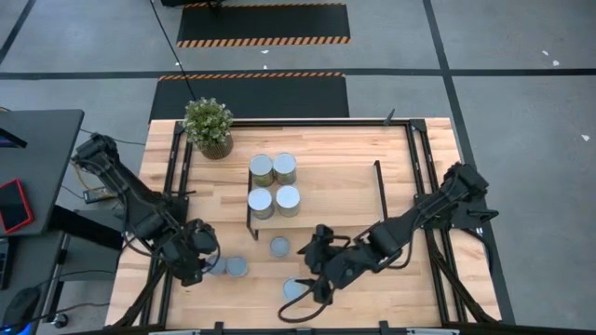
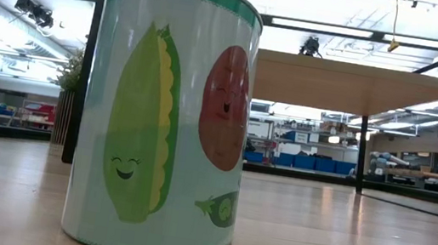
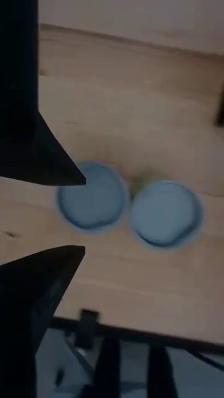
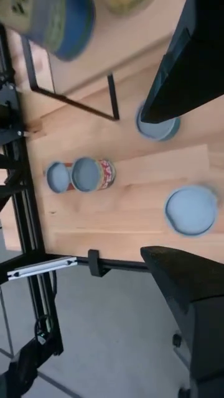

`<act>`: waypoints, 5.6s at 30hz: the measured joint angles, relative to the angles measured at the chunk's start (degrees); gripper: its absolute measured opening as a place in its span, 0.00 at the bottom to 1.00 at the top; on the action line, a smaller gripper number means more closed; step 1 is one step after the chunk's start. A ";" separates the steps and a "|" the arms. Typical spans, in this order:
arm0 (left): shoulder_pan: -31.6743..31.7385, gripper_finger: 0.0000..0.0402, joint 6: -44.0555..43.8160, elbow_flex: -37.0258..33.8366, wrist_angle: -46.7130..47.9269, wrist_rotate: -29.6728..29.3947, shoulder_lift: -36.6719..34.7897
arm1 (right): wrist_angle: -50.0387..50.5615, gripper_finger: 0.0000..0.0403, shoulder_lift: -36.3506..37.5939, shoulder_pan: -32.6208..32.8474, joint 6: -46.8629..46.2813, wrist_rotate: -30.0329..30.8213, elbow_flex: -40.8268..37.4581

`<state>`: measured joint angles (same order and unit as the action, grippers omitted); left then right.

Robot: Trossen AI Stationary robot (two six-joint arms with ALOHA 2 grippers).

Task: Pick and place cans onto a shelf
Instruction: Put the canned diced tomatoes on the shelf, then put the canned green peas on the shelf

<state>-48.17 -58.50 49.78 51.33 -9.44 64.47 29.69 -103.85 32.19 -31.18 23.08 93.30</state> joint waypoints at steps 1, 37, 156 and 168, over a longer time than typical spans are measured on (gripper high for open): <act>-0.51 0.44 -0.76 -0.83 -0.08 0.47 0.00 | 0.07 0.86 -1.07 -0.01 -0.66 -0.05 0.88; -9.81 0.85 -7.01 -7.15 -16.13 -11.66 20.76 | 3.88 0.86 -7.61 -3.37 -8.94 -3.68 7.41; 50.69 0.97 52.91 84.52 14.67 0.01 43.80 | -0.53 0.86 28.79 -38.89 23.77 -10.08 -34.34; 45.63 0.97 52.99 84.53 24.90 0.47 40.42 | 8.94 0.86 27.60 -38.06 24.47 -10.70 -26.94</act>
<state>-2.53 -5.51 134.30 76.23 -8.97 104.89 38.63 -76.25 -5.87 -6.71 12.38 66.36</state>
